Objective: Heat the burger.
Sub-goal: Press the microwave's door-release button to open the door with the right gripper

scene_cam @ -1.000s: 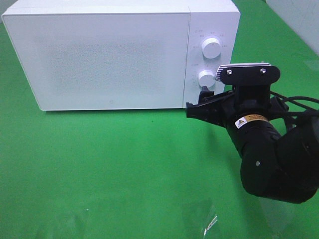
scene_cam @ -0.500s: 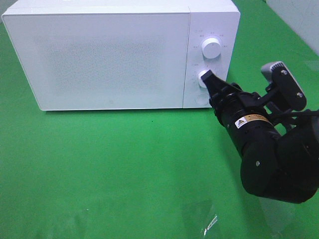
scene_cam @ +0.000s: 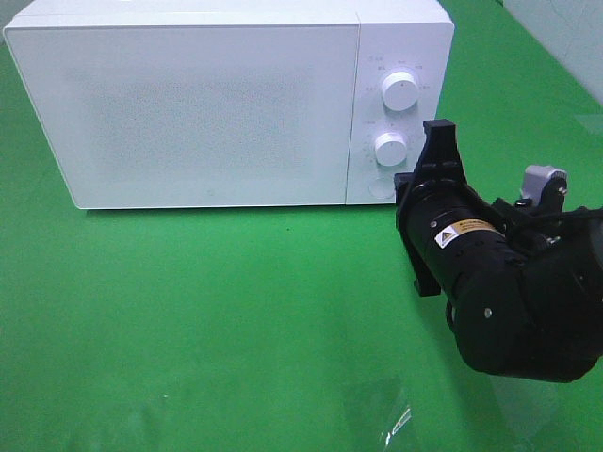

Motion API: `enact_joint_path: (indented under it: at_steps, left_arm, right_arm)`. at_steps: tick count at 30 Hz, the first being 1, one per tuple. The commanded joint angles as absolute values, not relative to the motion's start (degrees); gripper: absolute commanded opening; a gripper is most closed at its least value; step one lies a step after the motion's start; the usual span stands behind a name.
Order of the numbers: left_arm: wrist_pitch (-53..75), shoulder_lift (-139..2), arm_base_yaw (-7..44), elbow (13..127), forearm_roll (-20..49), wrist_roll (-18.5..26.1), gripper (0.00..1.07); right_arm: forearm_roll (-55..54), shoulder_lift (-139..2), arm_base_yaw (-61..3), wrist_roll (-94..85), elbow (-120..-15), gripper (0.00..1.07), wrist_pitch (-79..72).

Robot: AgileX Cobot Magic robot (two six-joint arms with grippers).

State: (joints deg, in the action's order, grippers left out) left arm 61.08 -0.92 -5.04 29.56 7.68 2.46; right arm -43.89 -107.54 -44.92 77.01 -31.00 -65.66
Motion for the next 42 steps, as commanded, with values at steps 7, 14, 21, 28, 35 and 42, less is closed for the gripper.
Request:
enact_joint_path:
  at_steps: [7,14,21,28,35,42]
  left_arm:
    - [61.4,-0.7,-4.9,29.6,7.5,2.2,0.98]
    - [61.4,-0.7,-4.9,29.6,7.5,2.2,0.98]
    - [61.4,-0.7,-4.9,29.6,7.5,2.2,0.98]
    - [61.4,-0.7,-4.9,29.6,7.5,2.2,0.98]
    - [61.4,-0.7,-4.9,29.6,7.5,2.2,0.98]
    - [61.4,-0.7,-4.9,29.6,7.5,2.2,0.98]
  right_arm:
    - [-39.4,-107.4,-41.2,78.3,-31.5,0.00,-62.2]
    - [-38.1,-108.2,-40.0,79.8,-31.7,0.00,-61.2]
    - [-34.0,-112.9,-37.2,81.9,-35.4,0.00,-60.3]
    - [-31.7,-116.1,-34.8,82.3,-38.7,0.00,-57.5]
    - [-30.5,-118.7,-34.0,82.3,-40.6,0.00,-56.7]
    - [-29.6,-122.1,-32.9,82.1,-44.3,0.00,-56.0]
